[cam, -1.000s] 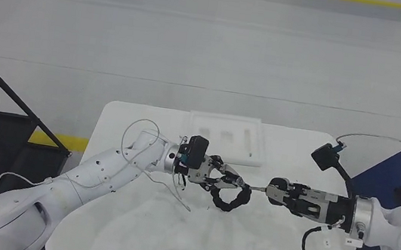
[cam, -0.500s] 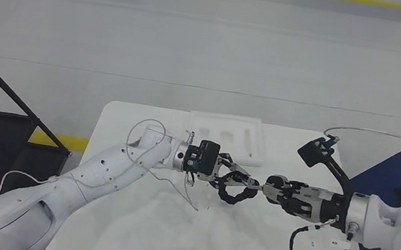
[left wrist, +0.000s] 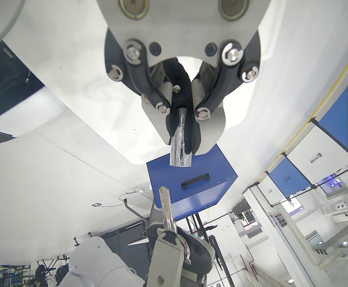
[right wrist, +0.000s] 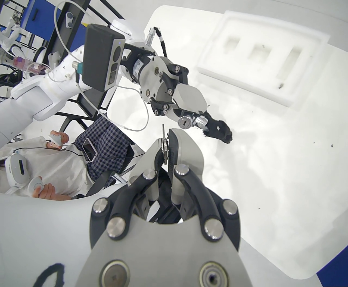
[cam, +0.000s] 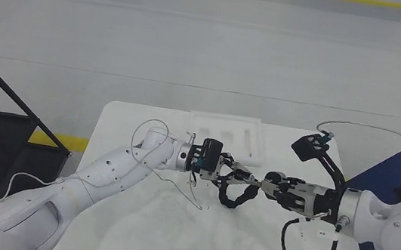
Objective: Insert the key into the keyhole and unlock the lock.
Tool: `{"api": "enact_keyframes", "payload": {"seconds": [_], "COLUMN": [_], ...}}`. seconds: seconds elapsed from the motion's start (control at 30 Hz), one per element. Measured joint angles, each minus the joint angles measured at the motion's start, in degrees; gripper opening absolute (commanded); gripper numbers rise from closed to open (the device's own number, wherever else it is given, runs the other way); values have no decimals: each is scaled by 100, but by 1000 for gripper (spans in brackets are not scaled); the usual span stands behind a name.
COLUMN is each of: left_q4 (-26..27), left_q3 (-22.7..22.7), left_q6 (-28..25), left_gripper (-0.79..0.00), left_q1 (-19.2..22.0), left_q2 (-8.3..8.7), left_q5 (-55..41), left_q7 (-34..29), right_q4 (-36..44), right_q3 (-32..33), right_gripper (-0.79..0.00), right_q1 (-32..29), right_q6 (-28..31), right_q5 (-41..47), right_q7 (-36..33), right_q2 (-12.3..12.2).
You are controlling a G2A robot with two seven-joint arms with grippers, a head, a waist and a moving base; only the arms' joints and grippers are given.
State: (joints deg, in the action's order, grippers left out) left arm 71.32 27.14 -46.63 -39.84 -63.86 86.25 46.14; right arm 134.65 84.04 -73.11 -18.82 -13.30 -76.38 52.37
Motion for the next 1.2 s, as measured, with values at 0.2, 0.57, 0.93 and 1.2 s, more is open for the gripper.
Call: {"api": "enact_keyframes", "payload": {"seconds": [0.2,0.57,0.93,1.2], "left_q4": [-74,-148,-114,-184], "left_q3": [31,170,220,290], "left_q6": [105,114,48,16], "left_gripper": [-785,-785,-785,-785], "left_q1": [-19,-102,-173,-203], "left_q2": [-71,-101,-160,-191], "left_q5": [99,326,471,522], "left_q7": [122,318,348,427], "right_q4": [0,0,0,0], "right_q3": [-2,-75,-84,-36], "right_gripper": [-785,-785,-785,-785], "right_q1": [-70,-87,-159,-190], "right_q6": [-257,-546,-752,-806], "right_q5": [-8,-124,-202,-161], "right_q7": [5,149,272,328], "right_q2": [-28,-74,-120,-150]}}
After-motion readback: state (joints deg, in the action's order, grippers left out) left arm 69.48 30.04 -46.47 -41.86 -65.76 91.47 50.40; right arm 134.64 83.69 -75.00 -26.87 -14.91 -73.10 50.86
